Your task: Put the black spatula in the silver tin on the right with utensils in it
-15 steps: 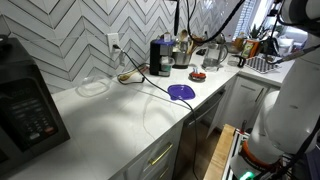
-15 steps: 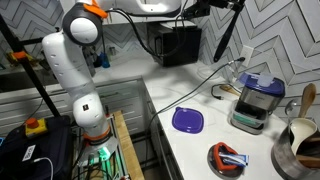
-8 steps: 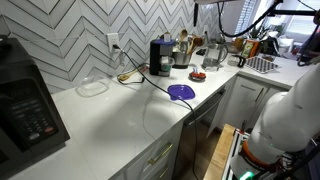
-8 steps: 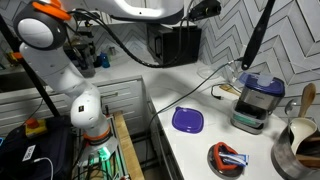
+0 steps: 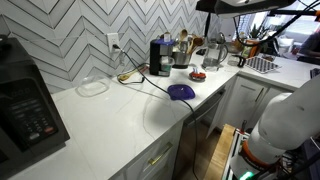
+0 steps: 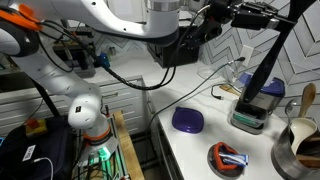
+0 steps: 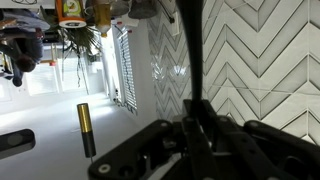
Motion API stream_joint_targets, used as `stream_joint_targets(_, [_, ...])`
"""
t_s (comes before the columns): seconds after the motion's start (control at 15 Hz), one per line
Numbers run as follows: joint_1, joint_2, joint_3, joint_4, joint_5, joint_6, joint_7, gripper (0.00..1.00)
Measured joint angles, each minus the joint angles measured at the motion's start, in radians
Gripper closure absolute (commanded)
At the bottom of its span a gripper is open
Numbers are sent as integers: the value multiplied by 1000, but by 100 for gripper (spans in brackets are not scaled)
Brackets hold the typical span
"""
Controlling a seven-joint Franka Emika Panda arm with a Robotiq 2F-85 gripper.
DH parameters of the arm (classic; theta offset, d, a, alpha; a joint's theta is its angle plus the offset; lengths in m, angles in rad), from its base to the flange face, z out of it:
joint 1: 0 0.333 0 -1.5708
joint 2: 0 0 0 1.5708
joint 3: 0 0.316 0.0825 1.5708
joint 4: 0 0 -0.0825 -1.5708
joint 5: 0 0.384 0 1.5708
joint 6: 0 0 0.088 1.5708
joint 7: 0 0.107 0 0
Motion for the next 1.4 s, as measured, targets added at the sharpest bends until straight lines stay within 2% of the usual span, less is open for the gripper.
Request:
stream_joint_targets(0.07, [0,0,2,0,1,0,1,97])
stream_joint_targets(0.33, [-3,12,3,1,-18,19,8,97])
stream_joint_targets(0.73, [-56,157,-80,38,-295,226,218,97])
stream_joint_targets(0.93, [-67,264,-115,89,-325,310,278,97])
stream_joint_targets(1.13, [-86,364,-138,161,-350,459,334,97])
stream_joint_targets(1.2, [-90,390,-147,186,-360,504,353,89])
stream_joint_targets(1.4, [-100,436,-162,241,-360,556,367,89])
